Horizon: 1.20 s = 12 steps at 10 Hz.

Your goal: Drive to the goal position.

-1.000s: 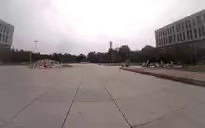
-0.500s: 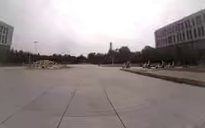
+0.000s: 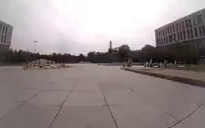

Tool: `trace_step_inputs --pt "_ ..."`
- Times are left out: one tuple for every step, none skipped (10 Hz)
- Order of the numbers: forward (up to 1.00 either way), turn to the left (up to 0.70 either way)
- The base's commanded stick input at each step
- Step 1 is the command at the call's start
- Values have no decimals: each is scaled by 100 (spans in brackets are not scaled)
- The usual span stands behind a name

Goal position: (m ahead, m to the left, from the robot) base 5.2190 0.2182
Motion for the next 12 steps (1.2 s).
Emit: trace_step_inputs --pt "100 14" --pt "100 0" --pt "100 0" --pt "100 0" --pt "100 0" --pt "100 0" --pt "100 0" --pt "100 0" --pt "100 0" --pt "100 0" --pt "100 0" --pt "100 0"
